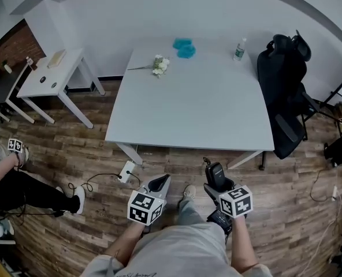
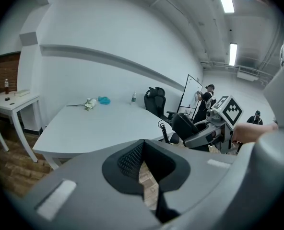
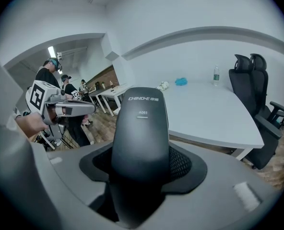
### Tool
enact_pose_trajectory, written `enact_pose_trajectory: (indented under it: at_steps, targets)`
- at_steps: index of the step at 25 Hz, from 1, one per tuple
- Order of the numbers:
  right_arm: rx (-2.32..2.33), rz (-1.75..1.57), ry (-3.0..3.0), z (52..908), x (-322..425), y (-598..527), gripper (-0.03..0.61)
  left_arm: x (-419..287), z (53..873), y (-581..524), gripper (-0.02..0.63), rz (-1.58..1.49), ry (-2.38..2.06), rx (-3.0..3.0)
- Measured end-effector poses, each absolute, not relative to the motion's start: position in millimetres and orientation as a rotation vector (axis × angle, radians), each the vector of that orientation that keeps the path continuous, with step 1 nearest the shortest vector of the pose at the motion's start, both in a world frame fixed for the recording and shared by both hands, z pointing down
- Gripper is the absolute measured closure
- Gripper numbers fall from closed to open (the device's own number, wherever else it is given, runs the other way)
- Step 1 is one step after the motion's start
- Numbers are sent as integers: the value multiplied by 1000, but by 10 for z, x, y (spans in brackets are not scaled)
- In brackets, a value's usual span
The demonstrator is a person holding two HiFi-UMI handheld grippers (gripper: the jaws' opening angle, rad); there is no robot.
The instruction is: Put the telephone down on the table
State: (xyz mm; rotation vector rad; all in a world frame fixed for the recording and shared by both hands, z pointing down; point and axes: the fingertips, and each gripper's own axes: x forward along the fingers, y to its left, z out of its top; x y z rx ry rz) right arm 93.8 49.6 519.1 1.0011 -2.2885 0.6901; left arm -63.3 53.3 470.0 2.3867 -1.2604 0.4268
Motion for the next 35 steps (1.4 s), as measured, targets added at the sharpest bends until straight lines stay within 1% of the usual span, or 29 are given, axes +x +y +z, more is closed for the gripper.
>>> enact_pose_trajectory:
  at_steps: [22, 35]
  targets:
    - [876, 669, -2325, 5030, 1247, -1200, 296, -240, 4492, -1047, 597, 430, -1356, 2331]
    - [857, 681, -2331, 5035, 1372, -1640, 296, -151, 4502, -1470, 597, 421, -1368, 2305]
